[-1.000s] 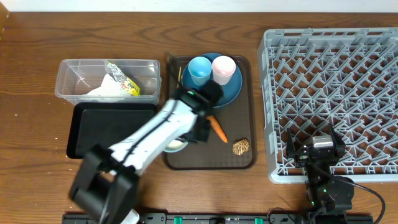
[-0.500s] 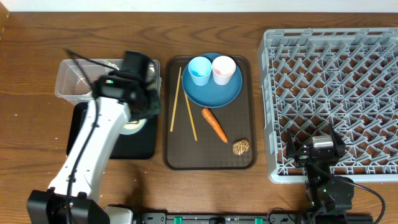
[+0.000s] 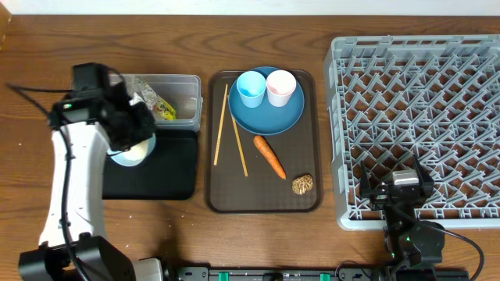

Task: Sort waste into correct bins and load items into the dishwasher rack
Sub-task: 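Lift the rice bowl and carry it left over the black tray, then tilt the bowl with the left gripper to pour rice onto the black tray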

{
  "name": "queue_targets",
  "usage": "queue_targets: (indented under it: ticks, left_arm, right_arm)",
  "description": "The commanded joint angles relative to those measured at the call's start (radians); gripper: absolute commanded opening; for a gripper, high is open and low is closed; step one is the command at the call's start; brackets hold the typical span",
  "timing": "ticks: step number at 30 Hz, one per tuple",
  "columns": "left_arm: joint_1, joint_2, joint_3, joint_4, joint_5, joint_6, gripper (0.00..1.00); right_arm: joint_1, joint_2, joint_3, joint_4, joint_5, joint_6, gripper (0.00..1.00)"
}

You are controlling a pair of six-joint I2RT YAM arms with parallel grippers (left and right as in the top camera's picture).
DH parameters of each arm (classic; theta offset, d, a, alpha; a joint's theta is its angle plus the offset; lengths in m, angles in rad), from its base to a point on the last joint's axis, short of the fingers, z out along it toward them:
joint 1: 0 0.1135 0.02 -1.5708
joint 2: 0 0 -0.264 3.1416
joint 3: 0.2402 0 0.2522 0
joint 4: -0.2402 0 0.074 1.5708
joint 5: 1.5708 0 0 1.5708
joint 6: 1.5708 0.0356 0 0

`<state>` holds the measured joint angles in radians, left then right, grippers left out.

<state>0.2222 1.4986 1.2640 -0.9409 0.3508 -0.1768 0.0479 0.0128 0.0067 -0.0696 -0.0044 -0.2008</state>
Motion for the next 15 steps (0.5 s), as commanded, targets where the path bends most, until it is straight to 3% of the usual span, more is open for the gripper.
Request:
queue_targets:
  ticks: [1, 15]
  left_arm:
    - [0.058, -0.009, -0.015, 0.019, 0.133, 0.079, 0.06]
    - [0.257, -0.009, -0.193, 0.18, 0.473, 0.171, 0.06]
  right_arm:
    - [-0.008, -0.002, -0.001, -0.004, -0.003, -0.006, 0.99]
    - [-0.008, -0.002, -0.001, -0.004, -0.003, -0.006, 0.99]
